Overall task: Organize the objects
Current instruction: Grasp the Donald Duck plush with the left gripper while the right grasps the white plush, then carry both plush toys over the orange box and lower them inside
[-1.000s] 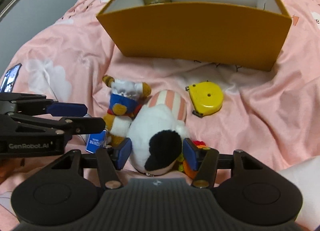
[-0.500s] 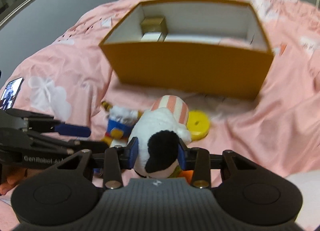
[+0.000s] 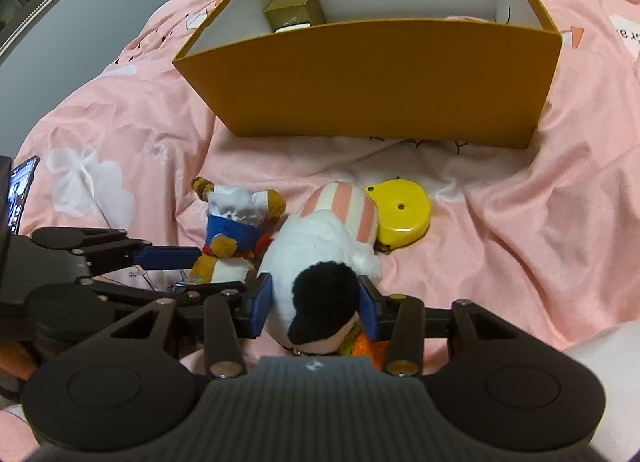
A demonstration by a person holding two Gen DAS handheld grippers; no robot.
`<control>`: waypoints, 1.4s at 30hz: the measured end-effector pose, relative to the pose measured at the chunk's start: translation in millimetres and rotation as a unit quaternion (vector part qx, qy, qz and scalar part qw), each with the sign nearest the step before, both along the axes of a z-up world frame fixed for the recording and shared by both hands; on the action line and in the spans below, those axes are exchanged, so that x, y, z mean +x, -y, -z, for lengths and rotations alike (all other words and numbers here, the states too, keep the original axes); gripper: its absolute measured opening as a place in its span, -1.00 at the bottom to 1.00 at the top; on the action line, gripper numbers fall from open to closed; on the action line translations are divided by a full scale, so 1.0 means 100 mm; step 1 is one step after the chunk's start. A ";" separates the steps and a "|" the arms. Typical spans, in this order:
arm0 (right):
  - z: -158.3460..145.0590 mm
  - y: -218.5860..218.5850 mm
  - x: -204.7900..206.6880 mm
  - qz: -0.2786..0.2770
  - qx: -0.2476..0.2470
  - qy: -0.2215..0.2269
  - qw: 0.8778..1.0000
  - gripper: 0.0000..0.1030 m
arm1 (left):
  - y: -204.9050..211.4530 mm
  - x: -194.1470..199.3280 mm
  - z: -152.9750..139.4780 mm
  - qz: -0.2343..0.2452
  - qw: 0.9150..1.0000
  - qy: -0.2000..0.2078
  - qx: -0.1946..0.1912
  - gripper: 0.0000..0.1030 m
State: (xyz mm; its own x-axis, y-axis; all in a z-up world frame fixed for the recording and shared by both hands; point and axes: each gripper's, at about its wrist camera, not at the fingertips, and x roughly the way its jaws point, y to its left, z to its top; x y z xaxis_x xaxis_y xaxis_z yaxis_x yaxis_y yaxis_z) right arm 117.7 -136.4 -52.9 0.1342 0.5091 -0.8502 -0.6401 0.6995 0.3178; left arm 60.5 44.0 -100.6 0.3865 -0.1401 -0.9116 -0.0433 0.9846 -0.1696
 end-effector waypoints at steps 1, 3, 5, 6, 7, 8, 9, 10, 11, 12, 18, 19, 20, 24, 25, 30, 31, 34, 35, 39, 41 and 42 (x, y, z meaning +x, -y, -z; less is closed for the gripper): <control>0.01 0.00 0.00 0.000 0.001 -0.003 1.000 -0.04 | -0.02 0.00 0.01 -0.002 1.000 0.001 -0.004 0.25; 0.02 -0.01 0.01 -0.001 0.002 -0.007 1.000 -0.03 | -0.03 -0.02 -0.01 -0.004 1.000 0.008 -0.009 0.17; 0.03 -0.01 0.01 -0.001 0.003 -0.007 1.000 -0.03 | 0.01 -0.06 -0.05 -0.004 1.000 0.013 -0.008 0.13; 0.03 -0.01 0.01 -0.001 0.003 -0.007 1.000 -0.03 | 0.03 -0.07 -0.07 -0.004 1.000 0.016 -0.006 0.10; 0.04 -0.02 0.01 -0.001 0.003 -0.009 1.000 -0.03 | 0.05 -0.08 -0.08 -0.004 1.000 0.018 -0.006 0.08; 0.05 -0.02 0.02 -0.001 0.004 -0.011 1.000 -0.03 | 0.06 -0.09 -0.10 -0.005 1.000 0.019 -0.006 0.07; 0.06 -0.03 0.03 -0.002 0.006 -0.013 1.000 -0.03 | 0.07 -0.11 -0.11 -0.007 1.000 0.021 -0.009 0.06; 0.08 -0.03 0.04 -0.003 0.007 -0.017 1.000 -0.03 | 0.08 -0.11 -0.11 -0.010 1.000 0.021 -0.011 0.05; 0.10 -0.04 0.05 -0.003 0.008 -0.020 1.000 -0.03 | 0.08 -0.12 -0.12 -0.014 1.000 0.022 -0.016 0.04; 0.12 -0.04 0.06 -0.002 0.010 -0.024 1.000 -0.02 | 0.06 -0.14 -0.12 -0.018 0.999 0.023 -0.021 0.03; 0.06 -0.01 0.05 0.002 0.017 -0.019 1.000 -0.14 | -0.03 -0.19 -0.22 -0.034 0.998 0.038 -0.042 -0.01; 0.04 0.00 0.04 0.003 0.018 -0.016 1.000 -0.16 | -0.04 -0.20 -0.24 -0.036 0.998 0.041 -0.042 -0.02; 0.00 0.01 0.04 0.003 0.020 -0.012 1.000 -0.16 | -0.06 -0.20 -0.27 -0.038 0.997 0.044 -0.044 -0.02; -0.15 0.05 0.03 0.006 0.036 -0.002 0.999 -0.17 | -0.15 -0.22 -0.38 -0.050 0.995 0.060 -0.060 -0.02; -0.20 0.06 0.03 0.006 0.040 0.001 0.999 -0.17 | -0.16 -0.22 -0.42 -0.052 0.994 0.064 -0.065 -0.02; -0.46 0.10 0.06 0.006 0.069 0.019 0.997 -0.17 | -0.20 -0.19 -0.61 -0.058 0.991 0.088 -0.083 -0.02; -0.51 0.11 0.07 0.006 0.074 0.024 0.997 -0.17 | -0.21 -0.18 -0.65 -0.059 0.990 0.092 -0.086 -0.02; -0.68 0.11 0.10 0.002 0.081 0.045 0.996 -0.17 | -0.24 -0.16 -0.79 -0.057 0.988 0.107 -0.097 -0.02; -0.73 0.12 0.11 0.001 0.084 0.052 0.995 -0.17 | -0.24 -0.15 -0.84 -0.055 0.987 0.113 -0.099 -0.02; -1.00 0.12 0.20 -0.007 0.100 0.078 0.992 -0.17 | -0.24 -0.07 -1.08 -0.046 0.984 0.137 -0.105 -0.02; -1.12 0.13 0.25 -0.010 0.110 0.088 0.990 -0.17 | -0.26 0.00 -1.20 -0.043 0.982 0.148 -0.111 -0.02; -1.19 0.13 0.29 -0.011 0.115 0.093 0.989 -0.18 | -0.27 0.04 -1.26 -0.040 0.981 0.154 -0.114 -0.02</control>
State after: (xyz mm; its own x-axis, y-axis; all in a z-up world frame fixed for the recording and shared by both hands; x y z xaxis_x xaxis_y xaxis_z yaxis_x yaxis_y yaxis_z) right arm 146.8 -149.5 65.9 0.2643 0.6903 -0.6735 -0.7175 0.6074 0.3410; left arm 64.6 71.3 25.8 0.6573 -0.2839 -0.6982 -0.0318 0.9151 -0.4020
